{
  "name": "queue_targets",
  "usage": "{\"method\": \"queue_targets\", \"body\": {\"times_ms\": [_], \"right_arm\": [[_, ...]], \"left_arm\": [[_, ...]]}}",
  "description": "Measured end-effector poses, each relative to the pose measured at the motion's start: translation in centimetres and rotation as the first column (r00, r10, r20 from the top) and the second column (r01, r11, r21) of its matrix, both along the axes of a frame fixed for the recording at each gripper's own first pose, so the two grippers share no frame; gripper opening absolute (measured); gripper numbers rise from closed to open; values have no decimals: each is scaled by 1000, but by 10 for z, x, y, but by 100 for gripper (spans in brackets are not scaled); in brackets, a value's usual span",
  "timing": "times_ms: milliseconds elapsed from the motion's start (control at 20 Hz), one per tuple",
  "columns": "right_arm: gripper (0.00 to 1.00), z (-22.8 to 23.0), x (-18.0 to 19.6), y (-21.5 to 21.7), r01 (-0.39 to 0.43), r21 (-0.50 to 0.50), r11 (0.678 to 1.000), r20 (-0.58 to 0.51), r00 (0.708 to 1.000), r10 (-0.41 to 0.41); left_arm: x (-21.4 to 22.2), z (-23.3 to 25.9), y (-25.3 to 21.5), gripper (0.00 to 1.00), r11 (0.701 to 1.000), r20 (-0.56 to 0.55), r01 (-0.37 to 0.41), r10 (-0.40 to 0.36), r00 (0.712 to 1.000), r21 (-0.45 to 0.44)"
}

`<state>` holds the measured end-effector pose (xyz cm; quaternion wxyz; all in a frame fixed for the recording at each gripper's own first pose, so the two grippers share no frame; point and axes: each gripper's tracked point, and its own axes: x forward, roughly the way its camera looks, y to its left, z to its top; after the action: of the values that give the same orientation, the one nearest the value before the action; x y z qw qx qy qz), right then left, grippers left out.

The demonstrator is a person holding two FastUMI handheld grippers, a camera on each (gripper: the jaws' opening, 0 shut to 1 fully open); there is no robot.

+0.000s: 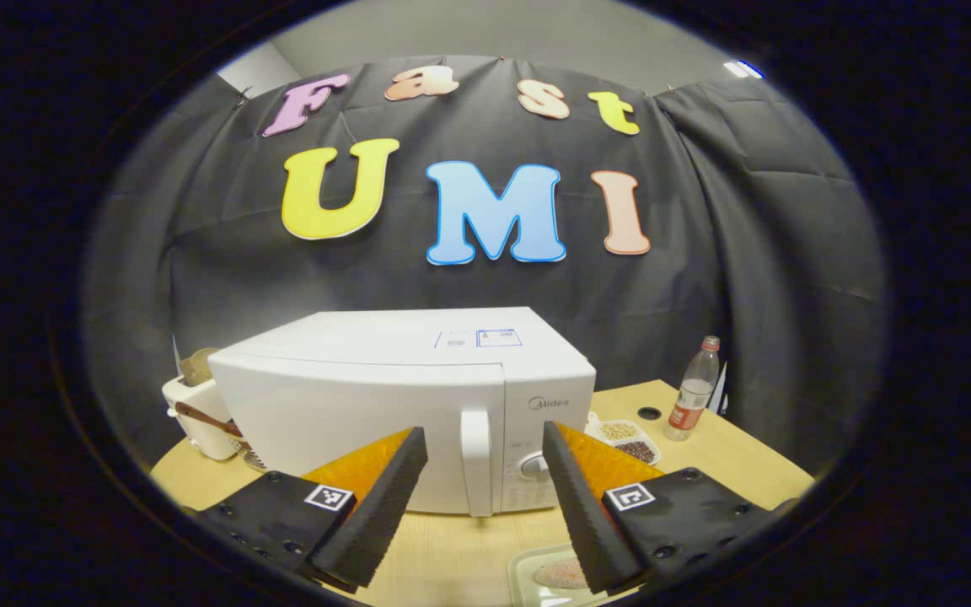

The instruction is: Open the microwave oven with the left hand, put the food in, and close the microwave oven.

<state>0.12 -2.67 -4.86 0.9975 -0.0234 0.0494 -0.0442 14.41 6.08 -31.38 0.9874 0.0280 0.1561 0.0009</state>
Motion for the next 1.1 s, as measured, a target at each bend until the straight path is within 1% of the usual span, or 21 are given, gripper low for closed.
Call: {"method": "queue_targets", "body": {"times_ms": [150, 200, 300, 350, 400, 450, 500, 600, 650, 700, 750, 850, 1000, 1100], "right_arm": [[98, -4, 1, 2, 17, 13, 1000, -16, 1000, -17], [98, -4, 2, 3, 21, 10, 1000, -20, 1000, -21], [98, -7, 3, 3, 30, -2, 1000, -32, 999, -30], [98, -9, 1, 4, 31, -5, 1000, -39, 999, -31], [98, -11, 0, 5, 33, -7, 999, -48, 998, -33], [98, -15, 0, 5, 35, -6, 999, -57, 998, -36], [98, -15, 0, 6, 37, -5, 999, -62, 997, -37], [98, -16, 1, 5, 47, 2, 999, -68, 997, -47], [98, -18, 1, 6, 50, 9, 999, -71, 996, -49], [98, -19, 2, 6, 53, 14, 999, -75, 996, -51], [98, -20, 2, 5, 54, 20, 998, -78, 996, -52], [98, -22, 2, 5, 52, 28, 998, -84, 995, -50], [98, -21, 3, 3, 53, 35, 998, -82, 995, -50], [98, -22, 3, 3, 49, 38, 998, -82, 996, -46]], "left_arm": [[15, -18, 4, 93, 1000, -20, 5, -5, 1000, -6], [20, -25, 7, 88, 1000, -25, 2, -2, 1000, -6], [28, -39, 16, 95, 1000, -56, -19, 18, 998, -19], [32, -45, 21, 92, 999, -69, -31, 30, 997, -24], [35, -49, 24, 92, 999, -75, -41, 39, 996, -25], [38, -52, 26, 95, 999, -78, -42, 40, 996, -25], [41, -57, 25, 88, 999, -85, -39, 37, 996, -23], [44, -59, 24, 87, 1000, -94, -29, 28, 995, -11], [44, -62, 25, 80, 1000, -103, -30, 28, 994, -10], [43, -69, 18, 78, 1000, -123, -10, 7, 992, -26], [42, -71, 7, 66, 998, -141, 25, -32, 990, -51], [44, -70, 8, 36, 999, -142, 31, -32, 989, -7], [41, -71, 9, 26, 999, -151, 17, -21, 988, -27], [39, -68, 8, 18, 1000, -157, 18, -20, 987, -13]]}}
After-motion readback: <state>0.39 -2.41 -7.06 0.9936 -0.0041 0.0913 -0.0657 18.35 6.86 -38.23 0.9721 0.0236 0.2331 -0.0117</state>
